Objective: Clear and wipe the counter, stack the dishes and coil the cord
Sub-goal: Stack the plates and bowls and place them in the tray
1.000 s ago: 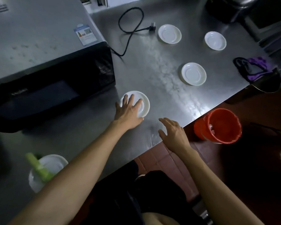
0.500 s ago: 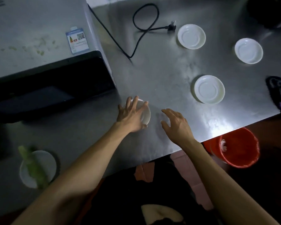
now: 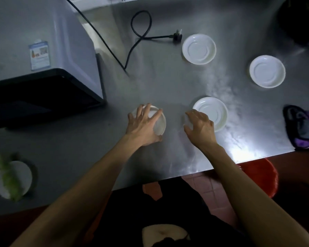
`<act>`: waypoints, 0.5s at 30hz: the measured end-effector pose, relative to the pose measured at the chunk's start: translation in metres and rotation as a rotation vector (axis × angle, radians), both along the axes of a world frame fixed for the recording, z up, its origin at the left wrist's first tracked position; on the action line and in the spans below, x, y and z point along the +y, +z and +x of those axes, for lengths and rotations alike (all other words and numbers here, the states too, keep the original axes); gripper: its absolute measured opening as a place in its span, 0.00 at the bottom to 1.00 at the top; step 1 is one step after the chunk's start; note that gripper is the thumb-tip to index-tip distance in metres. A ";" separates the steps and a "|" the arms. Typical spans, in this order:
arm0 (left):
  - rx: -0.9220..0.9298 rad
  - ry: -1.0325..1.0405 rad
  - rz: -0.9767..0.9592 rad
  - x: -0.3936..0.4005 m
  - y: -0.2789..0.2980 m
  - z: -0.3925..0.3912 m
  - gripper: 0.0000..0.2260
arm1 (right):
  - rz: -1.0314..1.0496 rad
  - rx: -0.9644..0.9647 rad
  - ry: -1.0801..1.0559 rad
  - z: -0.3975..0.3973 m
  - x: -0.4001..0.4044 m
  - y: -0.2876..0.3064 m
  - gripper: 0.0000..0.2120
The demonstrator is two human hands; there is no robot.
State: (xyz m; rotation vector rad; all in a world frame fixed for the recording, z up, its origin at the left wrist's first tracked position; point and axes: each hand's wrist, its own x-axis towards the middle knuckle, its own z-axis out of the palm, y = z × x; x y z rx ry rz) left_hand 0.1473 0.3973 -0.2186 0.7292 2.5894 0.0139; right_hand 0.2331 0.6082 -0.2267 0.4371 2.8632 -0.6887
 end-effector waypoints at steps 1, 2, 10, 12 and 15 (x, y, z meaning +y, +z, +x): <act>0.002 -0.002 0.004 0.010 0.000 0.000 0.48 | 0.015 -0.022 -0.010 -0.001 0.009 -0.002 0.23; 0.007 -0.005 0.006 0.020 0.000 -0.001 0.48 | 0.027 -0.061 -0.018 -0.003 0.017 -0.003 0.26; 0.025 -0.008 -0.003 0.071 -0.006 0.002 0.47 | 0.140 -0.262 0.003 -0.018 0.068 -0.019 0.49; 0.018 -0.005 -0.011 0.077 -0.007 0.003 0.46 | 0.148 -0.269 0.017 -0.022 0.073 -0.022 0.52; -0.005 0.011 -0.030 0.082 -0.009 0.005 0.47 | 0.166 -0.262 0.042 -0.027 0.079 -0.025 0.54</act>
